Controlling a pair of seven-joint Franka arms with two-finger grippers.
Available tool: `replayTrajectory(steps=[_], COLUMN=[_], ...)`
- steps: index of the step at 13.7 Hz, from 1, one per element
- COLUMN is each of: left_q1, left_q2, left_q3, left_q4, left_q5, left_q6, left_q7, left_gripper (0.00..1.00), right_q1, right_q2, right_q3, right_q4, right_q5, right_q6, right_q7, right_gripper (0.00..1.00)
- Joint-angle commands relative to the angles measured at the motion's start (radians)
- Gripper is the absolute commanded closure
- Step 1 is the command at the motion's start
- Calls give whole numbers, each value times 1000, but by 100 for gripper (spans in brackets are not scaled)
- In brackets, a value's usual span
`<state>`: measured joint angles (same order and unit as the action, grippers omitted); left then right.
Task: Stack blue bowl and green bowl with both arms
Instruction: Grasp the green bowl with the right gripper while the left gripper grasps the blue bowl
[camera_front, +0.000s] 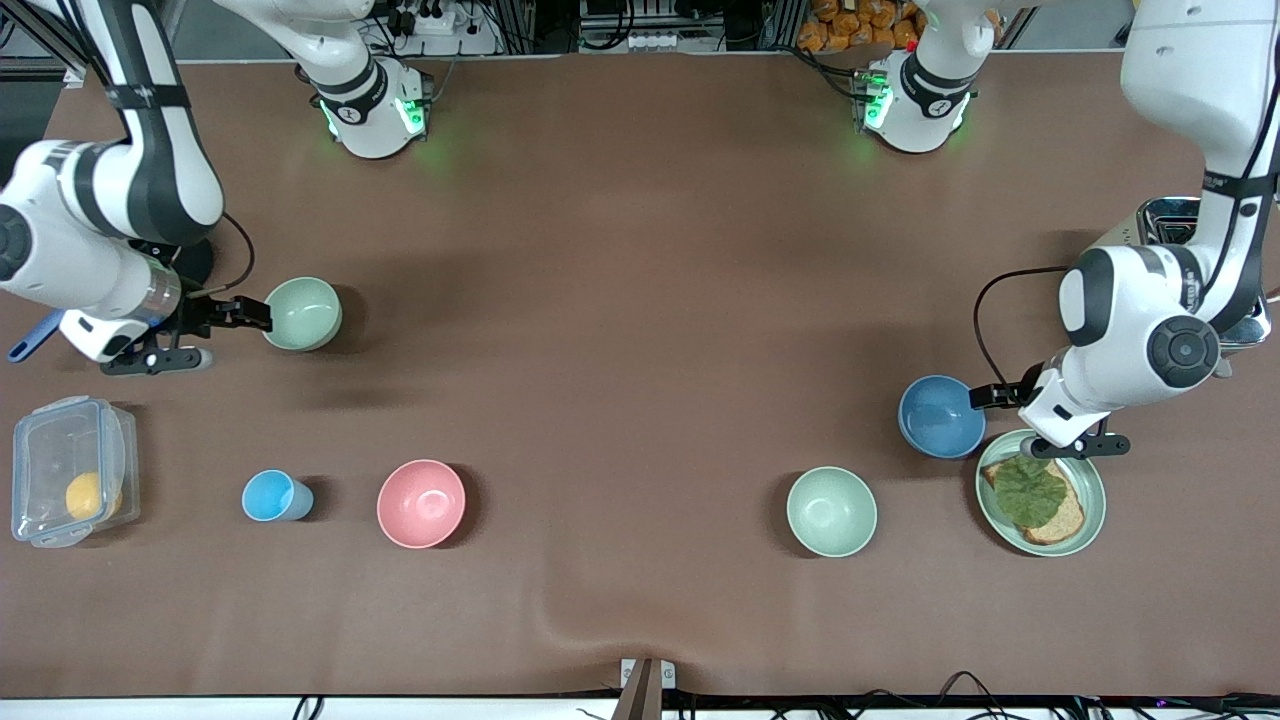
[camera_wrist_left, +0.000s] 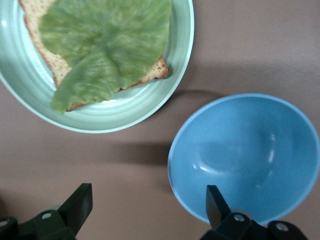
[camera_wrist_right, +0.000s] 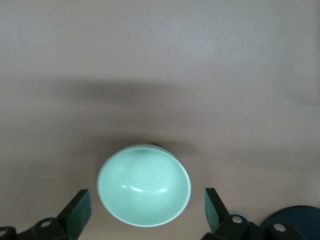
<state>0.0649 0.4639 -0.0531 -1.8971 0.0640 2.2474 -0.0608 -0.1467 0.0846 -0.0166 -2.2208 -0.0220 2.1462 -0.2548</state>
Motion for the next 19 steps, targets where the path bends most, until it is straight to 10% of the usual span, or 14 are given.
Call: replayTrajectory(steps=[1, 9, 10, 12, 15, 19], left_q1=[-10, -28, -27, -30, -33, -39], left_q2=[48, 96, 105, 110, 113, 99], left_q3=[-8, -8, -8, -7, -7, -8], left_q4=[0, 3, 1, 3, 9, 10], left_q5=[23, 25, 25, 25, 26, 26], left_q6=[66, 109, 121, 127, 124, 110], left_q7=[-42, -62, -62, -63, -80, -187], left_gripper=[0, 0, 14, 97, 100, 100], right_q1=[-56, -88, -89, -90, -90, -82], right_q2=[10, 72, 78, 78, 78, 63], right_q3=[-32, -39, -37, -37, -36, -25], right_q4=[-43, -253, -257, -282, -293, -270], right_q5=[-4, 0, 0, 0, 0, 0], right_q6=[33, 412, 420, 432, 439, 396], right_q7=[-110, -153, -153, -153, -150, -141], right_gripper=[0, 14, 21, 45, 99, 100])
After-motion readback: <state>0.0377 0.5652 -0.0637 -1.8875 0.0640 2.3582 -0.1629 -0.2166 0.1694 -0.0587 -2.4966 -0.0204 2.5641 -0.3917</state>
